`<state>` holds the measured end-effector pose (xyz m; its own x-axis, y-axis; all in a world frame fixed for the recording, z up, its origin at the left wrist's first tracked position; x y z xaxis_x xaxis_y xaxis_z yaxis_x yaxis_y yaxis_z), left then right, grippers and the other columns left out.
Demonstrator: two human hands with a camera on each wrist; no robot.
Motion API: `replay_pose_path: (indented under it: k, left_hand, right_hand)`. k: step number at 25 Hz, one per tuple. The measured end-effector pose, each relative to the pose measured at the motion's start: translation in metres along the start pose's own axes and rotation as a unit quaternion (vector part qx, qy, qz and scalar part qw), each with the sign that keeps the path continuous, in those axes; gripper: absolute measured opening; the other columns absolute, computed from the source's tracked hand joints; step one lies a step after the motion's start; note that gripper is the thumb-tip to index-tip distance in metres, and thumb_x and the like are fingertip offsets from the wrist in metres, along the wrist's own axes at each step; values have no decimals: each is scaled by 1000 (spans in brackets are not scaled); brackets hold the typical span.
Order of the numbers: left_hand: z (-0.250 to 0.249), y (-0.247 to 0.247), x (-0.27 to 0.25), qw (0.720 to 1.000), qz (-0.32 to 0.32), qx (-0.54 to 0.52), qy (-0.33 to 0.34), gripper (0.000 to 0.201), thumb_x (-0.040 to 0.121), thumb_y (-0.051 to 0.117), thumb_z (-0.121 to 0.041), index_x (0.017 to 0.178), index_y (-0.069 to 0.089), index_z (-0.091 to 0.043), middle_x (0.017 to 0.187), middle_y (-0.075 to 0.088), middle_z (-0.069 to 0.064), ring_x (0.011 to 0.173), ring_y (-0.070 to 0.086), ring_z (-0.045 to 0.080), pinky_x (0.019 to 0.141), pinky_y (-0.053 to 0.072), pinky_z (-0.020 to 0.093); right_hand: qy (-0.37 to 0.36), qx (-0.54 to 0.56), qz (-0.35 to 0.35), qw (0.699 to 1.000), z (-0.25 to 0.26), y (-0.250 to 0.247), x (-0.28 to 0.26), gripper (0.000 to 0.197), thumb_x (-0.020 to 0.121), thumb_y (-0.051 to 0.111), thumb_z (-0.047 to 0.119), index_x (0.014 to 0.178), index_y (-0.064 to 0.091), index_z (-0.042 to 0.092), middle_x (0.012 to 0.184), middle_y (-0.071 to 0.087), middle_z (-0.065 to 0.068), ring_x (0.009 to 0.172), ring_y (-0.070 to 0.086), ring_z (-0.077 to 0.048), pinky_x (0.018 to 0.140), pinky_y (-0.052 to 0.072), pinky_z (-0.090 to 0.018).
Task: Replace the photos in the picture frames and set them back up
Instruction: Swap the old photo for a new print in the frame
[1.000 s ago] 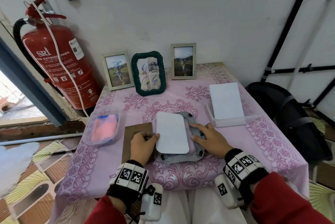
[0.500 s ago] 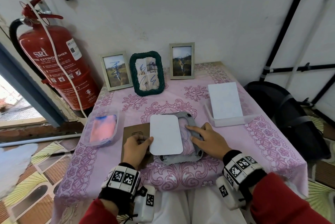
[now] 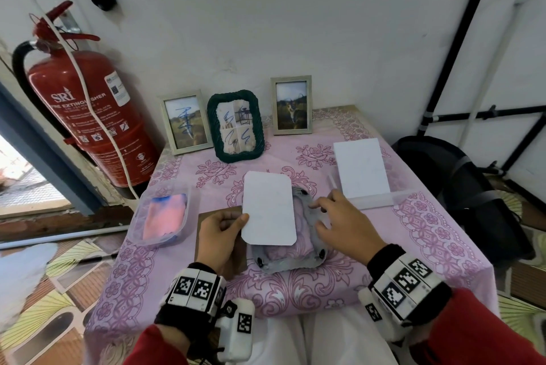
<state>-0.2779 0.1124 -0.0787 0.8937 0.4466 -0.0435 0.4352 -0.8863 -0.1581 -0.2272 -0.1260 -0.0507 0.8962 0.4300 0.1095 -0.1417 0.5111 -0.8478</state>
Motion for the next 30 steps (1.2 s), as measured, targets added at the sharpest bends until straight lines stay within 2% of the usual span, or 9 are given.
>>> replay_pose_path:
  k: [1,3,5,7,10,15,20,26,30]
  left_hand:
    - [-3,4,0,1000,1,-16,-2,4,84,66,-8,80,65,-7,71,70,5,62,66,8,57,53,16]
    - [-6,13,1,999,6,-33,-12,5,83,67,-8,79,64,-8,70,70,5,60,65,8,55,53,17]
    - [-9,25,2,999,16,-32,-21,5,82,69,-9,80,64,-8,72,71,7,61,66,12,57,54,21]
    - [-12,37,2,998,28,-45,-31,5,81,69,-6,81,64,-5,69,71,6,59,67,11,55,55,20]
    - [-17,58,2,996,45,-61,-48,11,82,67,-2,89,62,5,74,69,17,63,68,19,63,58,28]
    - [-22,100,-2,986,98,-102,-93,6,85,59,6,80,59,4,55,68,3,47,65,7,47,54,17]
    - [-21,150,-12,973,121,-136,-142,8,85,56,10,81,52,5,76,60,20,43,63,12,47,56,24]
    - [-12,176,-12,978,122,-91,-142,12,83,61,9,77,52,3,78,59,22,42,62,13,46,56,23]
    - [-13,174,-9,987,118,5,-107,14,82,64,5,92,59,13,82,64,26,53,62,24,58,59,33]
  right_hand:
    - [-13,1,-37,999,2,-11,0,30,86,53,20,116,56,21,102,45,3,69,43,-5,64,42,-27]
    - [-24,-35,-88,995,-5,-32,4,32,81,56,15,112,58,22,101,49,3,85,45,-9,69,39,-28]
    - [7,-136,-80,987,-25,-49,9,39,77,57,14,116,55,23,107,51,0,103,44,-20,80,34,-33]
    - [58,-223,-31,973,-50,-59,10,38,78,57,18,115,54,25,112,53,1,110,43,-21,84,28,-33]
    - [70,-204,-21,976,-75,-64,5,20,84,53,17,102,60,23,105,61,3,107,50,-20,84,29,-31]
    - [62,-130,-62,988,-89,-70,-3,18,85,57,10,97,68,18,100,67,-1,100,56,-23,87,40,-35]
    - [63,-131,-84,986,-95,-75,-8,19,85,58,11,99,68,18,100,67,-1,101,56,-23,87,39,-35]
    - [67,-140,-73,985,-98,-75,-11,19,84,58,12,97,68,21,98,67,0,100,56,-22,85,40,-35]
    - [78,-148,-60,984,-97,-74,-10,19,86,55,13,96,67,23,97,66,3,99,55,-19,86,37,-32]
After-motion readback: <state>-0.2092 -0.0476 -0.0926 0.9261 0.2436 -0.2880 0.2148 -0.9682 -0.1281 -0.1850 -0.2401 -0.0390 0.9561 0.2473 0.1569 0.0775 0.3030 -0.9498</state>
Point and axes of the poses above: each hand's wrist, its own x-axis towards the middle knuckle, its own y-axis out of the palm, z = x × y, the point moved 2 cm from there along x, towards the middle knuckle
